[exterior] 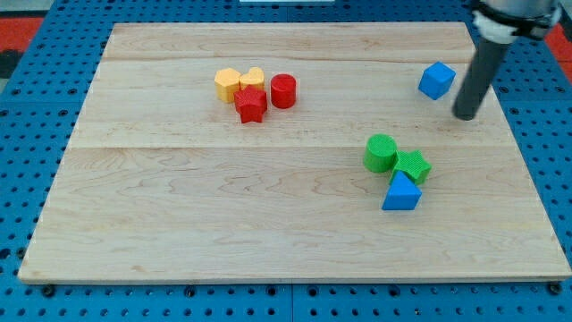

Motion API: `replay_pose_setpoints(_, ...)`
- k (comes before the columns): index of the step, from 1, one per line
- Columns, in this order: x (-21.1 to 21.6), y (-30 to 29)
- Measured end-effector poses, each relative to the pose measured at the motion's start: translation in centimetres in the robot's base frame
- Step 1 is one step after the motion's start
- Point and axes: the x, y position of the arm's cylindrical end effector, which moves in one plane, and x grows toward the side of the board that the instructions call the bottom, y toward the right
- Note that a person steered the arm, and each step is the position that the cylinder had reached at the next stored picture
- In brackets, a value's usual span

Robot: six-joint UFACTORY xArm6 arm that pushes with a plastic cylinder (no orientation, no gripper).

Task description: Move the cube to the top side of the red circle

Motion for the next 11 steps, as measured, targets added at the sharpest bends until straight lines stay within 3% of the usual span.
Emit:
replay_pose_setpoints(1,-4.6,0.0)
replay_pose_setpoints(3,-6.1,-15.0)
replay_pose_setpoints(4,-10.4,-12.5)
replay_pose_setpoints(5,-11.9,-9.9)
replay_pose_setpoints(7,-13.5,-22.3)
replay_pose_setpoints(8,-13.5,-24.2)
replay_pose_setpoints(10,-12.5,-14.4)
replay_pose_setpoints(11,-12.1,-17.4)
